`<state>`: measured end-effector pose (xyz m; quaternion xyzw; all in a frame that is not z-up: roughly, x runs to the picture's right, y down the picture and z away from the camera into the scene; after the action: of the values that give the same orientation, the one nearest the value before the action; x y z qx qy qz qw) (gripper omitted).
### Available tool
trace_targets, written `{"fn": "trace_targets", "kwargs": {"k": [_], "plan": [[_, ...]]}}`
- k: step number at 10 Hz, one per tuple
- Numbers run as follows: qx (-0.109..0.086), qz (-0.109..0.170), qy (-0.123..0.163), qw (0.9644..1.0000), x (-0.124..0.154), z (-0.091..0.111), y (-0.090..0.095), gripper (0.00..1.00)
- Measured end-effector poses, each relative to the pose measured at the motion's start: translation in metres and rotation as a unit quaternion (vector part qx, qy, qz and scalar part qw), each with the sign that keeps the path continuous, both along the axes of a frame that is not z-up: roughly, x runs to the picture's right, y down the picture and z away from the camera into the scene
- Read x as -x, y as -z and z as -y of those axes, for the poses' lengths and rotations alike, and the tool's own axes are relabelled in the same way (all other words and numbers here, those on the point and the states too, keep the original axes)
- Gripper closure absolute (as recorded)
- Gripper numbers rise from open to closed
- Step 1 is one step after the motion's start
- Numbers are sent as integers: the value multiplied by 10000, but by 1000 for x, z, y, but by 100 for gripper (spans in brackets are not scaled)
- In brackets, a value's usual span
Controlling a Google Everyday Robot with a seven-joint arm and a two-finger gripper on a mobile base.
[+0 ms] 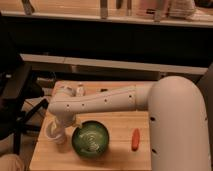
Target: Pick up the ceramic cup
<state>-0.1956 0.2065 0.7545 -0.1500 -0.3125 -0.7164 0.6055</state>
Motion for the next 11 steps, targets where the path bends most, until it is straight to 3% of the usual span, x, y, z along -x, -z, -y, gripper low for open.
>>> {"fn": "trace_targets", "kwargs": {"k": [11], "plan": [[57, -31, 61, 10000, -2, -4, -1, 20]]}}
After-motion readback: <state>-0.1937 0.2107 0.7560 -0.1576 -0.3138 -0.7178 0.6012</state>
